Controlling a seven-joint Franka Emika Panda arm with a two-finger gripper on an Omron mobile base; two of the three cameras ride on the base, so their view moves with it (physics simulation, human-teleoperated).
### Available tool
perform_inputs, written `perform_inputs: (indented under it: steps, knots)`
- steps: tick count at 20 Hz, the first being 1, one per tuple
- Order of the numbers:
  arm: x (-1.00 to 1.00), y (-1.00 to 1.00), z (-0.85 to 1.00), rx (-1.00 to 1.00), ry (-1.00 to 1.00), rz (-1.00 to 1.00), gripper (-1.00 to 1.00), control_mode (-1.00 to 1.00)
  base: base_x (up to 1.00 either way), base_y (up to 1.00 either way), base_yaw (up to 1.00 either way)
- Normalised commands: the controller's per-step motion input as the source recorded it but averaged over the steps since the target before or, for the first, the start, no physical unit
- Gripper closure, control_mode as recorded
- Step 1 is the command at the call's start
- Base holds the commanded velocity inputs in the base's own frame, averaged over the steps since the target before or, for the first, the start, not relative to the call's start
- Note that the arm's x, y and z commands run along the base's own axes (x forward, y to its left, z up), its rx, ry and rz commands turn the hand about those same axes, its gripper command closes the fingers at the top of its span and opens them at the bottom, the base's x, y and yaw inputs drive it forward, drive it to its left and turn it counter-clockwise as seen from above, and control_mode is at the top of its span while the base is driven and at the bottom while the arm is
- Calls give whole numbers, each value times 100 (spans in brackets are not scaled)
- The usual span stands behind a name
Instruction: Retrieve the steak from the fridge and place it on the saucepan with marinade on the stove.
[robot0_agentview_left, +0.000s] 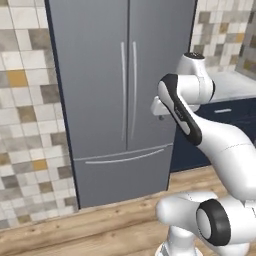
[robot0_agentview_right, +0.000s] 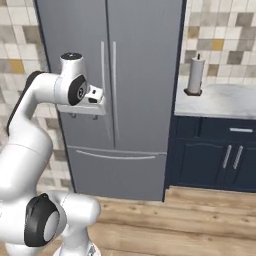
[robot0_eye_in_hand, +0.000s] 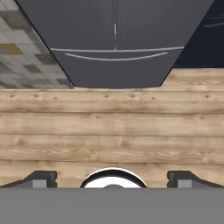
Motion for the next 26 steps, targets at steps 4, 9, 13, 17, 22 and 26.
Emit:
perform_inputs:
  steps: [4,9,13,17,22,26]
  knots:
    - [0,0,0,0,0,0,-100,100,45,1,-4]
    - [0,0,0,0,0,0,-100,100,66,4,0]
    - [0,0,0,0,0,0,-100,100,60,0,3]
    - [0,0,0,0,0,0,-100,100,10,0,1]
    - [0,0,0,0,0,0,-100,100,0,-2,6]
    - [0,0,0,0,0,0,-100,100,-5,-20,16]
